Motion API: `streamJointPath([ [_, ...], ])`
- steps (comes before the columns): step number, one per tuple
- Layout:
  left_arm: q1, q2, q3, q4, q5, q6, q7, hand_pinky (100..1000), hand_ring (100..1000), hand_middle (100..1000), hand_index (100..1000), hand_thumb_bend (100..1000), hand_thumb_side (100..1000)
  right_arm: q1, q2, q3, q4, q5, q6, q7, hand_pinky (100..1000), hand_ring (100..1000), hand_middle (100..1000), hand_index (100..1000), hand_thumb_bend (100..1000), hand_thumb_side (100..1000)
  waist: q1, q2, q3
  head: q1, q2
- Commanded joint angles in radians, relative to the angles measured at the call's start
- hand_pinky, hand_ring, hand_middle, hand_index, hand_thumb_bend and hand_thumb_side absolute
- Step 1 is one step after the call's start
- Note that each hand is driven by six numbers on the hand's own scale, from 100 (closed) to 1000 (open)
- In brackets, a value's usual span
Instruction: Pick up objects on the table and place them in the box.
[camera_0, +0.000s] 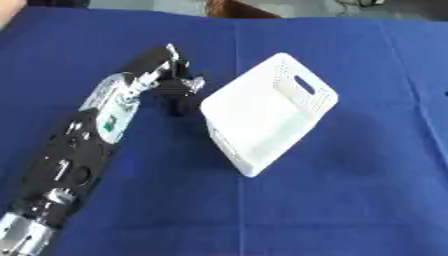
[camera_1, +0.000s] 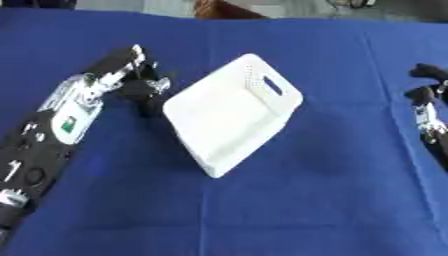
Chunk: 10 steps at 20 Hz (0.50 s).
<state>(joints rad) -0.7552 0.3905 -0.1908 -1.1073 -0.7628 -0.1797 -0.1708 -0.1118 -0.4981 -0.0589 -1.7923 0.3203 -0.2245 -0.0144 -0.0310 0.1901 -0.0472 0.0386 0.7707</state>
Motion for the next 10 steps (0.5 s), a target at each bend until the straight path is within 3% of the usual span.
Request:
streamJointPath([
  [1, -0.031, 0.038, 0.007, -0.027, 0.022, 0.009, -0.003, 100, 120, 286, 406, 244, 629, -0.008, -0.022, -0.011, -0.008, 0.0, -0.001, -0.003, 740, 634, 771, 892, 100, 869, 0.001, -0.018, 0.0, 0.001, -0.001],
  [10, -0.044, 0.047, 0.004, -0.038, 0.031, 0.015, -0.012, 100, 120, 285, 406, 240, 622, -0.009, -0.024, -0.011, -0.008, 0.0, -0.001, -0.003, 741, 634, 771, 891, 100, 869, 0.002, -0.021, 0.0, -0.001, -0.001],
])
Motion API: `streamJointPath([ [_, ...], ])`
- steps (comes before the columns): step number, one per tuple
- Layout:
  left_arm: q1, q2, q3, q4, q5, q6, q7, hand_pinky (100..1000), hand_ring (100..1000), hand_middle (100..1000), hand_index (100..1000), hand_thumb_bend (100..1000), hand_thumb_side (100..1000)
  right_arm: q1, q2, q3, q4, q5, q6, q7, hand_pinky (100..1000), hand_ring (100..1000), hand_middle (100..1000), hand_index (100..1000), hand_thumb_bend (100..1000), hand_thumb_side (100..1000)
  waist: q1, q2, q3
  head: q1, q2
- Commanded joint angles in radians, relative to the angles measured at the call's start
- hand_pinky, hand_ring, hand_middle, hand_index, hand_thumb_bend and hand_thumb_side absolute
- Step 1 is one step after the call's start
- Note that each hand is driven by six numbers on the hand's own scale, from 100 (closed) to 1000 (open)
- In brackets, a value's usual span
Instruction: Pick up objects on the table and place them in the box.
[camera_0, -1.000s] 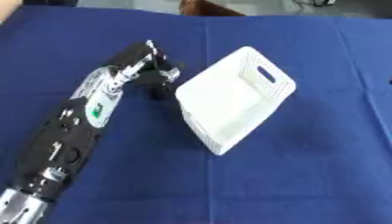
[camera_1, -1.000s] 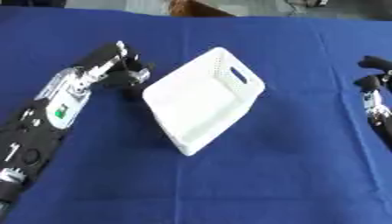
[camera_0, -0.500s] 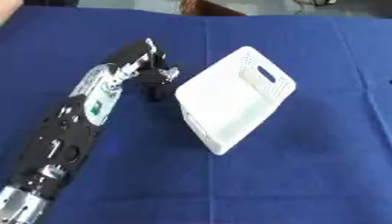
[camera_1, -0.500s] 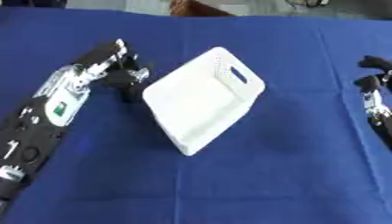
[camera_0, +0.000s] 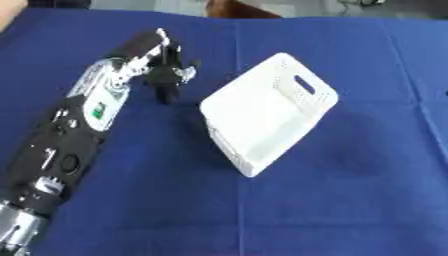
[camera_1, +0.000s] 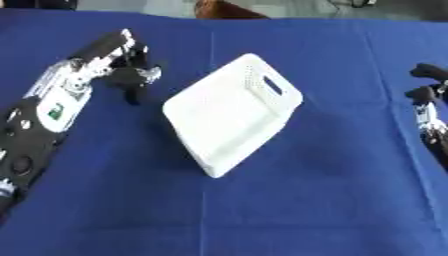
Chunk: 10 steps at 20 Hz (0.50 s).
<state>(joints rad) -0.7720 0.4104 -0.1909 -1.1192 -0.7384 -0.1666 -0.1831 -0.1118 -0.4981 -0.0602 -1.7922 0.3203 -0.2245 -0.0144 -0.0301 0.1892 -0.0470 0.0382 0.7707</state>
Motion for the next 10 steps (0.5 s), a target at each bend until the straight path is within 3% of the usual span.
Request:
streamJointPath([
  [1, -0.027, 0.028, 0.004, -0.027, 0.007, 0.002, 0.001, 100, 120, 286, 406, 240, 622, -0.009, -0.024, -0.01, -0.008, 0.0, -0.001, -0.003, 741, 634, 772, 891, 100, 869, 0.001, -0.02, 0.0, -0.001, -0.001],
  [10, -0.038, 0.022, 0.002, -0.033, 0.015, 0.003, 0.001, 100, 119, 285, 405, 237, 621, -0.01, -0.026, -0.009, -0.008, 0.0, -0.002, -0.004, 741, 635, 772, 891, 100, 868, 0.001, -0.022, -0.001, -0.001, -0.001],
])
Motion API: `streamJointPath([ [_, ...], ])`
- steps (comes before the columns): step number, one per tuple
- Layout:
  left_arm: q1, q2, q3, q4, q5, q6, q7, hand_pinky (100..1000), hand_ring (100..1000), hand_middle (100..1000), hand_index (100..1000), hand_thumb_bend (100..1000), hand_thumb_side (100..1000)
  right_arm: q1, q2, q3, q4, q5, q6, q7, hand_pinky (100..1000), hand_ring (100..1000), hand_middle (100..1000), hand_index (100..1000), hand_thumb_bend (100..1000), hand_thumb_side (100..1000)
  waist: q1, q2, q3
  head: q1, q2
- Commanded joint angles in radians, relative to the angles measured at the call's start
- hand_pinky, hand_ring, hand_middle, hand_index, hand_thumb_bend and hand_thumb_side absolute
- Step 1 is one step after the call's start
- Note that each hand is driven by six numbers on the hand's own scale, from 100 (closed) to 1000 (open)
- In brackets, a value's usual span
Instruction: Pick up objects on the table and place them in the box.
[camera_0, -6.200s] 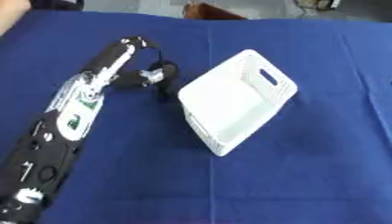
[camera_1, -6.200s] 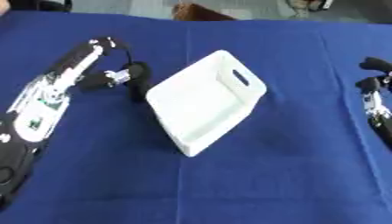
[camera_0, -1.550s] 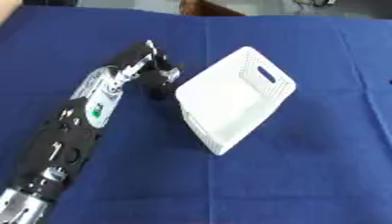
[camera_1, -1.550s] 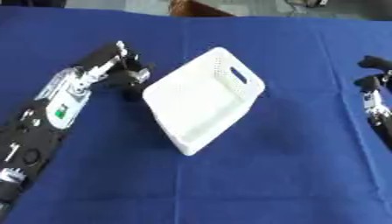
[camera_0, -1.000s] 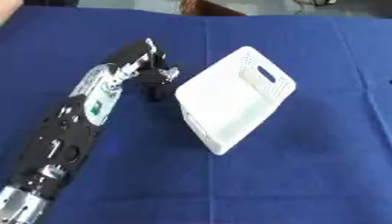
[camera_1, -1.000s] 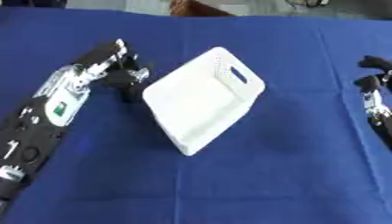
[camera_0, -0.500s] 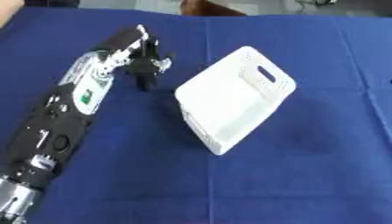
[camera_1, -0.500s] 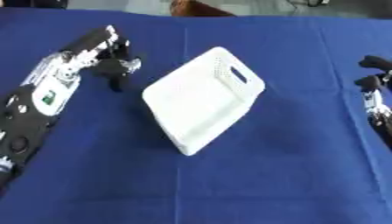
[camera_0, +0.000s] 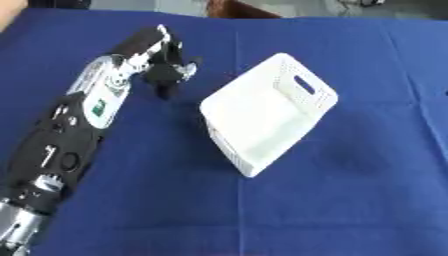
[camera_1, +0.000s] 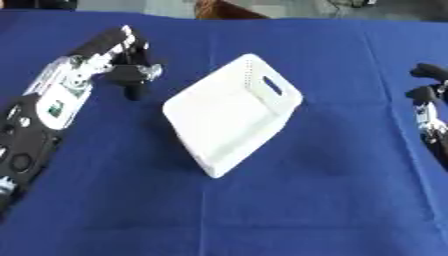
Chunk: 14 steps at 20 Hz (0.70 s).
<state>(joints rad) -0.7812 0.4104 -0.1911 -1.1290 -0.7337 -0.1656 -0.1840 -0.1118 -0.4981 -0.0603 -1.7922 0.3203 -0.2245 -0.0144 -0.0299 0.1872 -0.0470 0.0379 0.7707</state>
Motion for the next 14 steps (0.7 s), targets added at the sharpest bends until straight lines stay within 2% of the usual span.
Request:
streamJointPath([
  [1, -0.033, 0.022, 0.003, -0.024, 0.015, 0.002, 0.002, 100, 119, 285, 405, 238, 620, -0.01, -0.026, -0.009, -0.008, 0.0, -0.002, -0.004, 741, 635, 772, 891, 100, 868, 0.001, -0.021, 0.0, -0.001, -0.001],
  [14, -0.085, 0.049, -0.012, -0.105, 0.123, 0.027, -0.024, 100, 116, 282, 403, 243, 609, -0.005, -0.031, -0.01, -0.006, 0.0, -0.001, -0.004, 741, 635, 771, 891, 100, 868, 0.006, -0.03, 0.005, -0.005, -0.001],
])
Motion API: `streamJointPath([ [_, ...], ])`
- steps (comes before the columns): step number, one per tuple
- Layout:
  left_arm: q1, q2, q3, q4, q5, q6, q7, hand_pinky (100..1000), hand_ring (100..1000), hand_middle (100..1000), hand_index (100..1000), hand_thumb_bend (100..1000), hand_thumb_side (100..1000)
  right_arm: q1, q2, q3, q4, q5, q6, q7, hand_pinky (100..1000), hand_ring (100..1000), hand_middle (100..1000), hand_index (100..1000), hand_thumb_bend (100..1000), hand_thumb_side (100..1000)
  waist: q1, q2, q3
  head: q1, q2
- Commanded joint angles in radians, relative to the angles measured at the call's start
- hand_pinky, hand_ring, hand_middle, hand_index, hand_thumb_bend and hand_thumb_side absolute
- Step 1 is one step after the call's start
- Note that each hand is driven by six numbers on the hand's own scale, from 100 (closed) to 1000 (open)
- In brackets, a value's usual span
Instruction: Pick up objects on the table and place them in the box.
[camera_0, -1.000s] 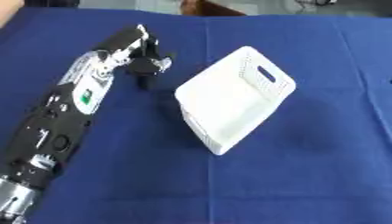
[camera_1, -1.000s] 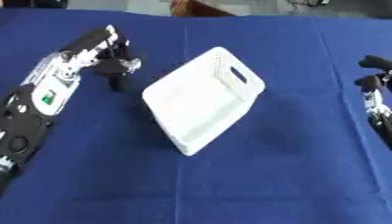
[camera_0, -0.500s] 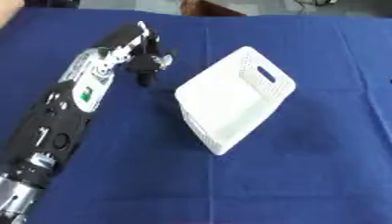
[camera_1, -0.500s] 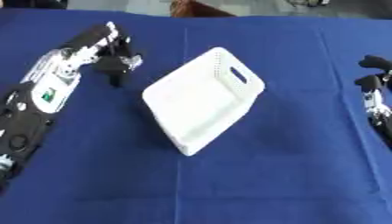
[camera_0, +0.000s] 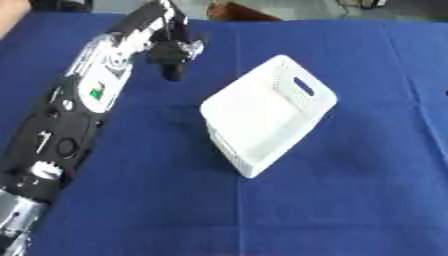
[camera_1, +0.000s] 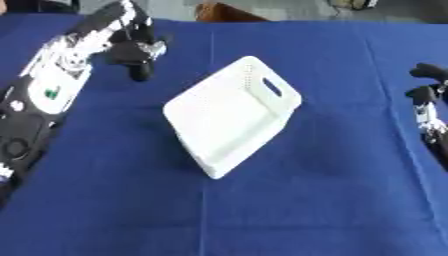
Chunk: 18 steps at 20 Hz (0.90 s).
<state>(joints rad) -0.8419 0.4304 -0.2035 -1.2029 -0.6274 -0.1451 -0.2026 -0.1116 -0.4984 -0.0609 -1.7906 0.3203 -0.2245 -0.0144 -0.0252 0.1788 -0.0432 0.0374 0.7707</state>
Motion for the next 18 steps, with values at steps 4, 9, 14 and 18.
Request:
streamJointPath([
  [4, -0.03, 0.033, -0.005, -0.04, 0.027, 0.01, -0.015, 100, 116, 281, 404, 243, 609, -0.004, -0.031, -0.01, -0.007, 0.0, -0.001, -0.004, 741, 635, 771, 891, 100, 868, 0.002, -0.022, 0.002, -0.006, -0.001],
  [9, -0.038, 0.034, -0.011, -0.048, 0.037, 0.011, -0.024, 100, 116, 281, 404, 244, 609, -0.005, -0.031, -0.009, -0.007, 0.0, -0.001, -0.004, 741, 635, 771, 891, 100, 868, 0.002, -0.022, 0.002, -0.006, -0.001],
  [14, -0.049, 0.031, -0.019, -0.055, 0.043, 0.011, -0.033, 100, 116, 281, 404, 244, 608, -0.005, -0.031, -0.009, -0.007, 0.0, -0.001, -0.004, 741, 635, 771, 891, 100, 869, 0.003, -0.023, 0.001, -0.006, -0.001],
  [18, -0.066, 0.018, -0.031, -0.059, 0.046, 0.007, -0.043, 100, 116, 281, 404, 244, 607, -0.006, -0.031, -0.008, -0.007, 0.0, -0.001, -0.003, 741, 635, 771, 891, 100, 869, 0.003, -0.024, 0.0, -0.005, -0.001],
])
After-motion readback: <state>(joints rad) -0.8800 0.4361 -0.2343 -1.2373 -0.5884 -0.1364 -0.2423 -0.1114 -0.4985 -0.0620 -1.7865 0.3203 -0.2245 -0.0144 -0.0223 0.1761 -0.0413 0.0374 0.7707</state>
